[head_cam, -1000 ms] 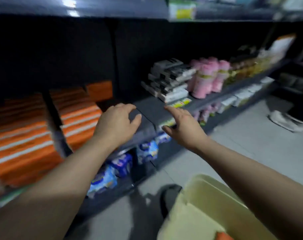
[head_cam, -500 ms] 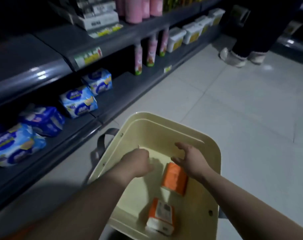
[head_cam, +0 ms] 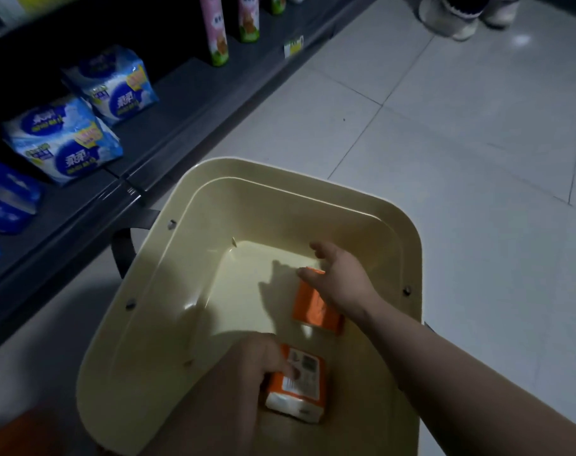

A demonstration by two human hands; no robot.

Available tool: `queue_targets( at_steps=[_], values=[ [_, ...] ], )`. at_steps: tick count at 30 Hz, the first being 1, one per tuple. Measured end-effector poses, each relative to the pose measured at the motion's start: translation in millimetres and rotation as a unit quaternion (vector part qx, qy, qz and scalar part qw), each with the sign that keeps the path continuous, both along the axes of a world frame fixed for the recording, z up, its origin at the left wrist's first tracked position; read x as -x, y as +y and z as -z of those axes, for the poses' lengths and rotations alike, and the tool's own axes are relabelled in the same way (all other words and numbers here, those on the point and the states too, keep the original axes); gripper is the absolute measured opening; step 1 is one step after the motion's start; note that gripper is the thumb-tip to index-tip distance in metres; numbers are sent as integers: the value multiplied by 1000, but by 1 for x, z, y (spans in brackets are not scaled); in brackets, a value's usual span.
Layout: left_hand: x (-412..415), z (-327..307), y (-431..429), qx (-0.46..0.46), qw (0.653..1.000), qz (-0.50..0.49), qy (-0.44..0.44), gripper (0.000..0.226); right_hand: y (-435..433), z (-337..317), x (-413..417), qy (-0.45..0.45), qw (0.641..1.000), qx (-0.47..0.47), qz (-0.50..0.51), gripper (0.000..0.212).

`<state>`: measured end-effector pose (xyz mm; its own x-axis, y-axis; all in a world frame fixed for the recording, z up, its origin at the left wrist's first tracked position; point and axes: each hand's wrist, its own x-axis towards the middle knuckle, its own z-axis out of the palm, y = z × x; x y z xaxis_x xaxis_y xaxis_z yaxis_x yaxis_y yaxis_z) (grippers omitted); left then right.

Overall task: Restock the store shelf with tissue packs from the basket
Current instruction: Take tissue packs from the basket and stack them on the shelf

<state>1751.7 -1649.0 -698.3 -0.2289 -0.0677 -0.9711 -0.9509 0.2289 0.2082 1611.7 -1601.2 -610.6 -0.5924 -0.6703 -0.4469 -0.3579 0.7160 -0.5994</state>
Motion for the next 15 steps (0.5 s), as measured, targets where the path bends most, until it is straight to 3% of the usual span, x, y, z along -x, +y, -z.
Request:
queue_targets(
  at_steps=[4, 8, 11, 15],
  values=[
    [0, -14, -15, 52, 997, 18, 62, 59, 2, -1, 1, 8, 1000, -11, -1, 57],
    [-9, -55, -63, 186, 970, 84, 130, 53, 1, 6, 5, 46, 998, -39, -6, 55],
    [-20, -90, -94, 273, 944, 32, 185, 51, -3, 26, 3, 67, 994, -80, -26, 51],
    [-39, -118, -110, 308, 911, -71, 266, 43, -9, 66, 0, 72, 983, -158, -59, 52]
  ],
)
